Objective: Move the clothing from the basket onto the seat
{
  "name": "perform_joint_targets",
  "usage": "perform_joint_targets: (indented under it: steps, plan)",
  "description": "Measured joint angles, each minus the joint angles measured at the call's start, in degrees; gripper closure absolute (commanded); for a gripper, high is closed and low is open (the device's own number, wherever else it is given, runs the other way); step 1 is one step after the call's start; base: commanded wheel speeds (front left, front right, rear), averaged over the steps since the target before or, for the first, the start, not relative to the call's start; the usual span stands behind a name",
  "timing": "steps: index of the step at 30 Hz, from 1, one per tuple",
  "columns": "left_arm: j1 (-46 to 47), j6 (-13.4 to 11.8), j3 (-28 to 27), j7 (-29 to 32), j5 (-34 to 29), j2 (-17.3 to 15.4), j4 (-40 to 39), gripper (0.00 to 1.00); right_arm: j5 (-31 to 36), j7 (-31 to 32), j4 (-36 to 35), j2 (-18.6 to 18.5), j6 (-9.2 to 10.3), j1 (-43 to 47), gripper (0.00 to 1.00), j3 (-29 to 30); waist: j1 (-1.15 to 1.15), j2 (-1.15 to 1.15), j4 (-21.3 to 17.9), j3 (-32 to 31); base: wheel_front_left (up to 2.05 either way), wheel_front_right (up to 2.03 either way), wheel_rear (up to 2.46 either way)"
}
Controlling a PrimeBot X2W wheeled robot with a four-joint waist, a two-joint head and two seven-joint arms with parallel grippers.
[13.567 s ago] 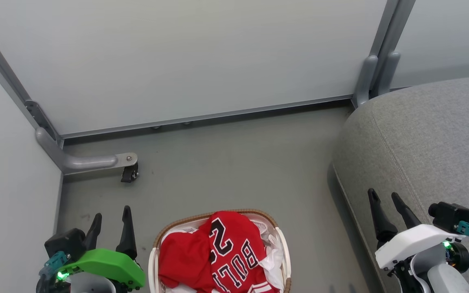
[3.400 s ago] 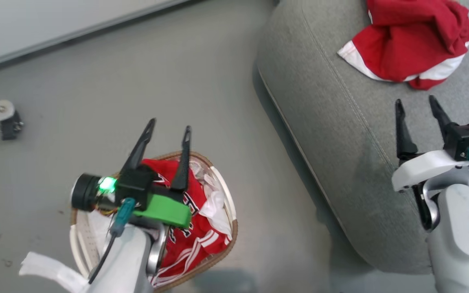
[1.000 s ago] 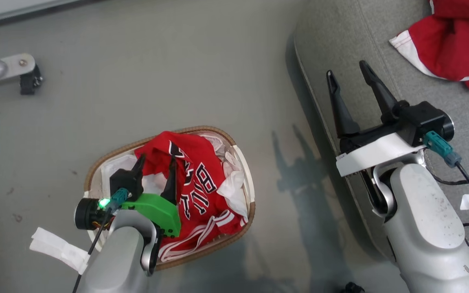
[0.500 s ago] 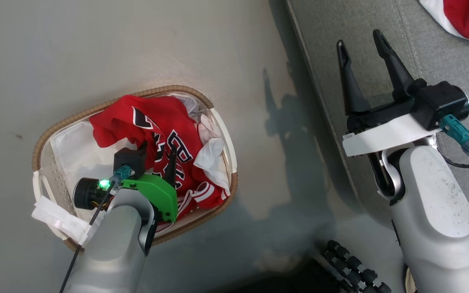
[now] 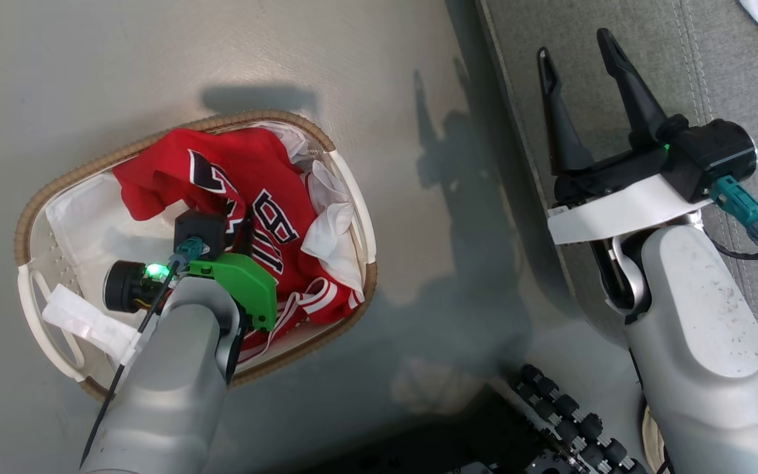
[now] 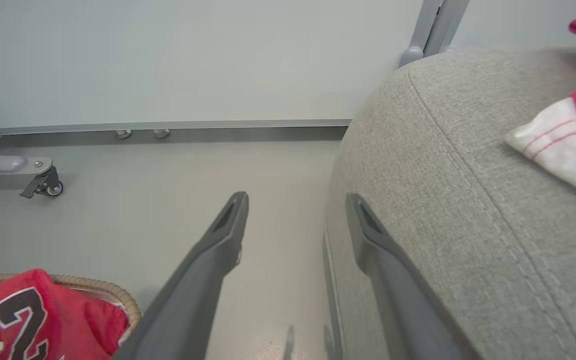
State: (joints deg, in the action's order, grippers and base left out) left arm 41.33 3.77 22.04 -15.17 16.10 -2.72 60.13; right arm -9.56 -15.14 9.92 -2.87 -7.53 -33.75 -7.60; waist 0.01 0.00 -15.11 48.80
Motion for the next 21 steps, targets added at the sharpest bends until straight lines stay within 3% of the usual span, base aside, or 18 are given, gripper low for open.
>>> perform_joint_targets:
  steps: [12, 21]
  plan:
    - [-5.54, -0.08, -2.09, -0.01, -1.08, -0.02, -6.80, 1.00, -0.88, 0.01, 4.01, 0.03, 0.00, 1.14, 0.00, -0.24, -0.01, 0.00, 0.79, -6.04, 0.00, 0.00, 0.00]
    - [-12.69, 0.35, -0.76, 0.00, -0.09, -0.09, -14.60, 1.00, -1.48, 0.01, 7.08, 0.05, 0.00, 5.99, 0.00, -0.13, -0.01, 0.00, 2.85, -14.91, 0.00, 0.00, 0.00]
